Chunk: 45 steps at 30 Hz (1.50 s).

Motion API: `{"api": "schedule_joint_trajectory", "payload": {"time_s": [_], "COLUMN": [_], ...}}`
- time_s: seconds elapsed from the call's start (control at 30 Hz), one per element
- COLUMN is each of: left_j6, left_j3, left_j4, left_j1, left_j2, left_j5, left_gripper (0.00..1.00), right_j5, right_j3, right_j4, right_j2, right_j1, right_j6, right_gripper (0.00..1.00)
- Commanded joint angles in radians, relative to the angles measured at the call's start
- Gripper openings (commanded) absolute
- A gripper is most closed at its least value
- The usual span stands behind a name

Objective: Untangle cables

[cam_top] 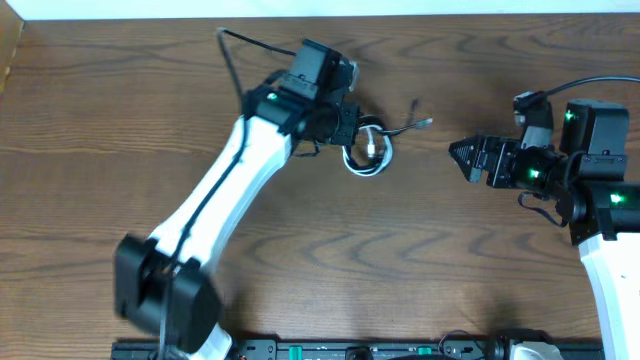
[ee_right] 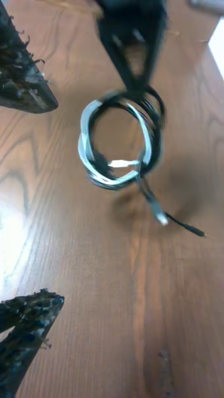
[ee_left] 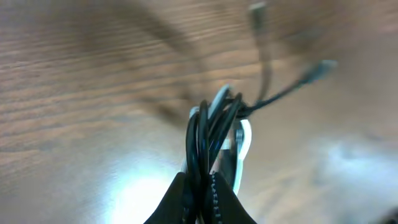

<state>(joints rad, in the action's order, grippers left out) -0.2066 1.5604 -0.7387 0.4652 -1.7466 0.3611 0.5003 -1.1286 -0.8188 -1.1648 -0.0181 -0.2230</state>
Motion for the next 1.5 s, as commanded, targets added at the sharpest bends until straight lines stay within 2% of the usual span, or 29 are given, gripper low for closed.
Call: {"api": "schedule_joint_trajectory", "payload": {"time_s": [0.0,0.07,0.13,0.2,0.27,0.43,0.53,0.87,1.0,1.07,1.17,1.47], "left_j6": [-0.028,-0.035,-0.037,-0.064,-0.103,-0.218,-0.241,-0.309,-0.309,-0.328,-0.372,-0.448], "left_j3": [0.007,0.007,0.007,0.007,0.007,0.007,0.007,0.007,0.007,0.007,0.007,0.007], "left_j4": [-0.029,-0.032,-0.029,-0.027,-0.026,-0.026,-0.026,-0.026,-0.012,0.003,0.032,0.156], "left_j1": [-0.004,-0.004,-0.004,-0.004,-0.004,-0.004,-0.004,-0.004,-0.004,-0.004,-0.004,-0.031], "left_j2": [0.015,0.014,0.014,0.014,0.014,0.014,0.014,0.014,0.014,0.014,0.014,0.014], "left_j5": [0.123,0.168,0.22,0.224,0.231,0.236,0.263,0.287,0.349,0.372,0.381,0.527], "left_gripper": [0.07,0.07,0.07,0.07,0.07,0.07,0.08,0.07,0.07,0.07,0.08,0.07], "right_j5": [0.008,0.008,0.008,0.008,0.008,0.007,0.008,0.007,0.007,0.008,0.006,0.004], "right_j3": [-0.019,-0.019,-0.019,-0.019,-0.019,-0.019,-0.019,-0.019,-0.019,-0.019,-0.019,-0.019], "right_j4": [0.031,0.058,0.093,0.13,0.164,0.233,0.286,0.412,0.421,0.438,0.476,0.533], "right_j2": [-0.011,-0.022,-0.046,-0.077,-0.107,-0.188,-0.239,-0.333,-0.357,-0.373,-0.393,-0.463], "right_j1": [0.008,0.018,0.043,0.085,0.124,0.209,0.252,0.35,0.361,0.368,0.4,0.436], "right_j6": [-0.093,-0.127,-0.175,-0.209,-0.245,-0.335,-0.394,-0.482,-0.506,-0.543,-0.57,-0.663], "right_gripper": [0.84,0.82,0.74,0.5,0.39,0.26,0.2,0.11,0.09,0.06,0.05,0.01]}}
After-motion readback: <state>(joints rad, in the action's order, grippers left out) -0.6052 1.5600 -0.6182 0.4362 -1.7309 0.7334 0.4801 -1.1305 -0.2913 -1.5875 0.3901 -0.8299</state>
